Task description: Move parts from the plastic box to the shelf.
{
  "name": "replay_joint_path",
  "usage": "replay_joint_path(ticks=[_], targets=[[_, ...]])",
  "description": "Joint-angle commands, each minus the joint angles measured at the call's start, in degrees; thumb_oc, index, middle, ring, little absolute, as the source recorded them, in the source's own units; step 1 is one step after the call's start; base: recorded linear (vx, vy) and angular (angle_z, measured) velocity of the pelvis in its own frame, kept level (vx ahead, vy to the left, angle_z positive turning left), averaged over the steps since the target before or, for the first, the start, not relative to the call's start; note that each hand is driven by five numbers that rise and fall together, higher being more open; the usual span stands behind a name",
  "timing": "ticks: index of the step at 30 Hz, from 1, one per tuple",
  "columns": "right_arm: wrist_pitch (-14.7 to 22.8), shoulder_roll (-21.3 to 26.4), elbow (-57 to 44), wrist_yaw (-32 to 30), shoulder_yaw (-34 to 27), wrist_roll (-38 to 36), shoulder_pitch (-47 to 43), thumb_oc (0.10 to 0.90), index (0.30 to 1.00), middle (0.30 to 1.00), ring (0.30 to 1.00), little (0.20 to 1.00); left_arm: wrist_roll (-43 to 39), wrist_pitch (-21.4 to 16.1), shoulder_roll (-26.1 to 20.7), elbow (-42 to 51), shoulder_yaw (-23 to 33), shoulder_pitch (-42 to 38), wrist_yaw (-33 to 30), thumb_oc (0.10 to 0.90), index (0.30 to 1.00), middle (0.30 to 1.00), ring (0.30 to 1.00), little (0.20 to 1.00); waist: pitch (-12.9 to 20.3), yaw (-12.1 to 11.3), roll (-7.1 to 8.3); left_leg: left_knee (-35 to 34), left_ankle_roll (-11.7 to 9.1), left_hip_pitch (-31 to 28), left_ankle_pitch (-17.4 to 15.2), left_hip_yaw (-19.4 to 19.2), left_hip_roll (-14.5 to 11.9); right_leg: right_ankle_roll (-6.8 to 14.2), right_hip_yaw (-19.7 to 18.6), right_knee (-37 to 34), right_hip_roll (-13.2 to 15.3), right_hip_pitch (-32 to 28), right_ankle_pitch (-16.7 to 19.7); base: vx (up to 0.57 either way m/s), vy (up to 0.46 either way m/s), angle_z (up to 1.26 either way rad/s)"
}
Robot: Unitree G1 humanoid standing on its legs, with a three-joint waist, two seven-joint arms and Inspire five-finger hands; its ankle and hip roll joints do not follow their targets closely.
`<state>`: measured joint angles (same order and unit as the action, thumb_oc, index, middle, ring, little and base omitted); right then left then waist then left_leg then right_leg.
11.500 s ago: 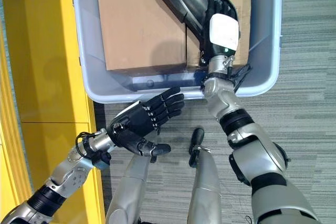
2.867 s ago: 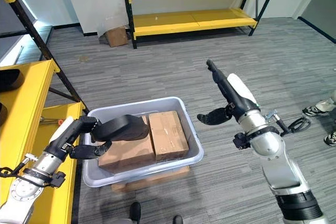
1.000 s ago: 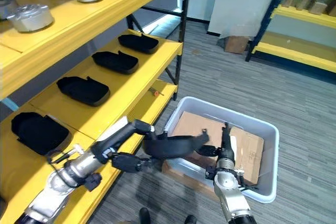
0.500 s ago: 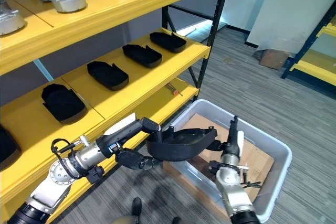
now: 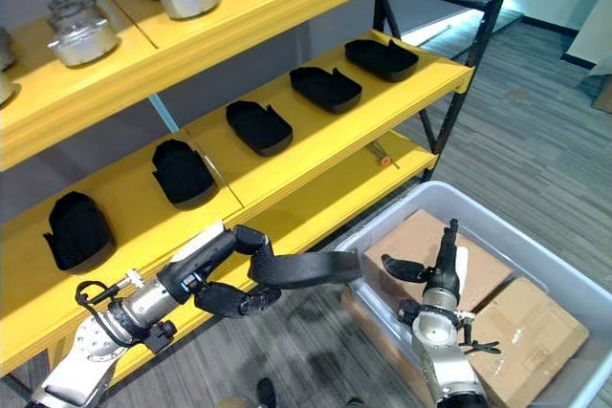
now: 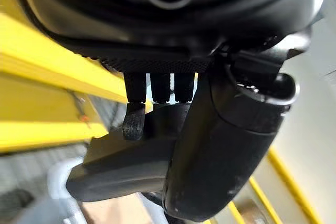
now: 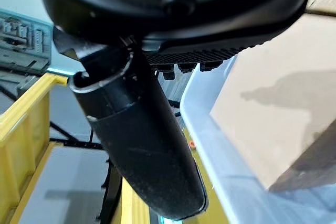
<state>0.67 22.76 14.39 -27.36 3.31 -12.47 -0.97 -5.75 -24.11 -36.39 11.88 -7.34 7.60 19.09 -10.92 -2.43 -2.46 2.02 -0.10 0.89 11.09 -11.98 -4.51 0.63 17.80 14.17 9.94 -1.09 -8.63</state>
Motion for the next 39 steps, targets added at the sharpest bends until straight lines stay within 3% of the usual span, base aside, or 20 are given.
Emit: replay_joint_path(ticks=[1,6,11,12,16,19,24,26,28,29,31,34,39], targets=[[3.78,2.11,-1.66,0.69,-2.47,2.1,-7.49,0.9,1.0,1.0,1.0,1.0,-2.59,-9.72,-0.46,6.74,7.72,-3.35,-6.59,0.4,0.3,0.3,0.3,0.3,3.23,-0.43,1.28,5.67,-6.14,0.31,-3.71,1.57,-7.1,-0.07,0.75,-14.36,-3.32,-3.01,6.59,-0.06,0.171,0.1],[2.32,1.85,-1.15,2.76,-1.34,0.5,-7.62,0.9,1.0,1.0,1.0,1.0,-0.79,-9.96,-0.98,6.74,9.78,-1.24,-9.17,0.4,0.3,0.3,0.3,0.3,3.75,-1.31,0.08,3.09,-6.72,-0.78,-2.28,3.13,-7.75,0.55,1.63,-14.12,-2.32,-2.45,6.89,-0.08,0.244,0.25],[3.52,1.23,-5.36,7.34,-0.27,-0.31,-7.08,0.9,1.0,1.0,1.0,1.0,-2.58,-10.52,-1.06,7.08,11.78,0.83,-7.04,0.4,0.3,0.3,0.3,0.3,3.53,-2.11,-0.6,-0.61,-6.4,-2.15,-4.08,2.06,-6.52,2.31,3.91,-14.73,-0.52,-3.34,8.19,-0.11,0.303,0.29],[3.56,0.36,-8.73,8.11,0.76,0.13,-6.0,0.9,1.0,1.0,1.0,1.0,-3.99,-10.57,-1.73,6.45,12.27,0.8,-5.78,0.4,0.3,0.3,0.3,0.3,3.38,-2.04,-0.42,-3.06,-5.91,-3.54,-6.59,0.79,-5.56,3.93,4.9,-15.2,1.0,-3.93,9.34,-0.14,0.457,0.44],[2.68,-0.77,-11.15,7.24,0.98,0.67,-4.69,0.9,1.0,1.0,1.0,1.0,-2.72,-10.82,-2.96,6.57,13.03,0.52,-4.81,0.4,0.3,0.3,0.3,0.3,3.41,-2.44,-0.04,-5.53,-4.74,-5.04,-8.13,0.36,-3.55,6.75,5.96,-15.85,3.26,-4.91,11.22,-0.1,0.335,0.29],[2.31,-1.28,-11.76,6.73,0.74,1.49,-4.12,0.9,1.0,1.0,1.0,1.0,-5.16,-12.18,-4.07,7.16,13.02,-0.36,-1.89,0.4,0.3,0.3,0.3,0.3,3.37,-2.82,0.34,-5.86,-3.67,-5.38,-8.87,0.32,-2.36,8.02,6.69,-15.02,4.8,-5.05,11.94,-0.09,0.235,0.25],[2.75,-3.34,-13.22,4.98,0.0,0.78,-2.91,0.9,1.0,1.0,1.0,1.0,-8.44,-11.02,-4.83,8.77,10.57,-3.85,3.39,0.4,0.3,0.3,0.3,0.3,2.92,-3.17,0.8,-5.9,-1.28,-6.14,-11.35,-0.34,0.17,9.48,7.64,-9.89,8.55,-4.37,13.15,-0.05,0.211,0.29],[2.72,-3.53,-13.91,4.97,0.01,0.19,-2.6,0.9,1.0,1.0,1.0,1.0,-8.78,-10.69,-4.88,8.93,9.91,-4.39,3.5,0.4,0.3,0.3,0.3,0.3,2.65,-2.68,0.85,-5.69,-0.2,-5.44,-10.7,-0.65,0.76,8.52,6.79,-7.55,8.09,-3.2,12.98,-0.11,0.135,0.34],[3.32,-3.63,-14.88,4.22,0.69,-0.39,-1.76,0.9,1.0,1.0,1.0,1.0,-10.03,-10.05,-5.08,8.41,8.37,-6.58,4.53,0.4,0.3,0.3,0.3,0.3,2.31,-0.83,1.1,-5.89,1.19,-4.91,-10.87,1.31,1.8,6.96,1.55,-4.17,2.08,-1.46,8.35,-0.05,0.069,0.64],[4.46,-3.55,-14.85,4.97,0.81,-0.55,-1.64,0.9,1.0,1.0,1.0,1.0,-9.96,-8.35,-4.37,8.37,7.49,-8.11,4.34,0.4,0.3,0.3,0.3,0.3,2.17,0.1,1.51,-5.99,1.33,-4.62,-10.86,2.11,2.61,5.17,-0.33,-4.12,-2.87,-1.02,5.12,-0.01,0.02,0.63],[5.86,-2.9,-14.24,5.02,0.81,-1.1,-2.0,0.9,1.0,1.0,1.0,1.0,-9.7,-7.21,-3.36,8.17,6.65,-9.37,4.14,0.4,0.3,0.3,0.3,0.3,2.26,0.73,2.01,-5.63,1.16,-3.98,-10.92,3.09,3.66,3.89,-2.31,-6.52,-5.48,-1.27,4.61,-0.01,-0.01,0.44],[6.82,-2.39,-13.82,4.85,0.93,-1.42,-1.8,0.9,1.0,1.0,1.0,1.0,-7.43,-6.43,-1.71,6.59,3.9,-12.46,2.47,0.4,0.3,0.3,0.3,0.3,2.57,2.61,2.41,-3.43,1.43,-2.1,-11.45,5.38,5.25,2.79,-7.33,-9.35,-7.28,-0.75,6.08,-0.02,-0.033,0.4],[6.84,-1.93,-13.94,5.85,-0.77,-1.76,-0.21,0.9,1.0,1.0,1.0,1.0,-5.65,-6.44,-0.86,7.69,6.17,-8.96,2.05,0.4,0.3,0.3,0.3,0.3,3.3,3.28,2.11,-1.27,1.17,-2.26,-12.92,4.48,5.79,2.97,-9.28,-12.64,-7.07,-1.95,7.65,0.05,-0.064,-0.02]])
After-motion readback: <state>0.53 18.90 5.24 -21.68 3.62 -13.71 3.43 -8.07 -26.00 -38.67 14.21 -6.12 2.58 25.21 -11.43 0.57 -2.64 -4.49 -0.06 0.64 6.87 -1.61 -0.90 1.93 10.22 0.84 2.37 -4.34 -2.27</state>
